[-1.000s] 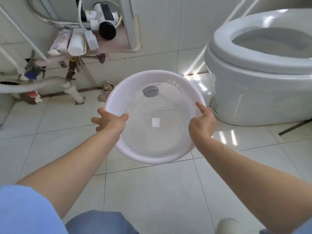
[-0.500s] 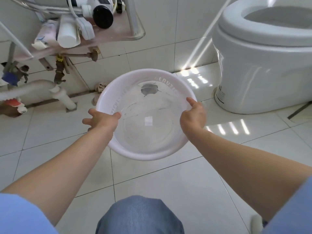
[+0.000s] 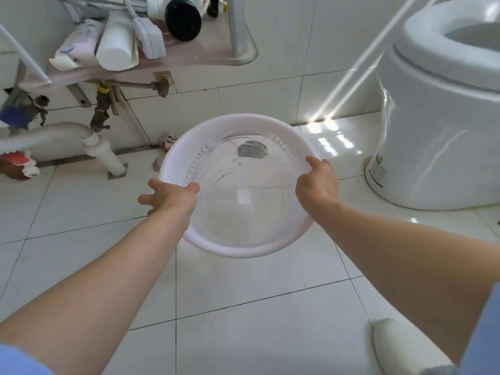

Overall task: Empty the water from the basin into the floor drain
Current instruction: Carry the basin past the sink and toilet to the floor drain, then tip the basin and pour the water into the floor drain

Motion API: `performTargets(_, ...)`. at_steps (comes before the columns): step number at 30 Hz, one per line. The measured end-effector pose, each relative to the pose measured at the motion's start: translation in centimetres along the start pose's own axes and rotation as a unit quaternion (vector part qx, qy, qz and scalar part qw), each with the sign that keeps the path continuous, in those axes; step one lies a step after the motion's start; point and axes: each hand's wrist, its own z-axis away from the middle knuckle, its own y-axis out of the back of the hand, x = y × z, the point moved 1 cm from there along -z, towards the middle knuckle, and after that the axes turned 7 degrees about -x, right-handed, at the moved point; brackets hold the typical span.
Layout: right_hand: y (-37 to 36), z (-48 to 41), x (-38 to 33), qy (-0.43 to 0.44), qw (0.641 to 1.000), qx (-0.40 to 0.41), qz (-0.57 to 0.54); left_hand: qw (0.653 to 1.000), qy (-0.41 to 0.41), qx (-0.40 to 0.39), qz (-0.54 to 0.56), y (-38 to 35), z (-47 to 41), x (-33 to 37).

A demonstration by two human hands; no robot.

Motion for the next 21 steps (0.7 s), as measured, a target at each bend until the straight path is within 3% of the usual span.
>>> performTargets(10, -3.8, -5.2, 4.0, -0.036, 0.998, -0.056, -0.018, 0.998, 0.067, 0.017, -0.01, -5.5, -3.7, -2.7)
performTargets(21, -5.3, -8.5, 5.6, -0.052, 0.994, -0.098, -0.007, 0.999, 0.03, 0.032, -0.025, -7.7, -5.3, -4.0)
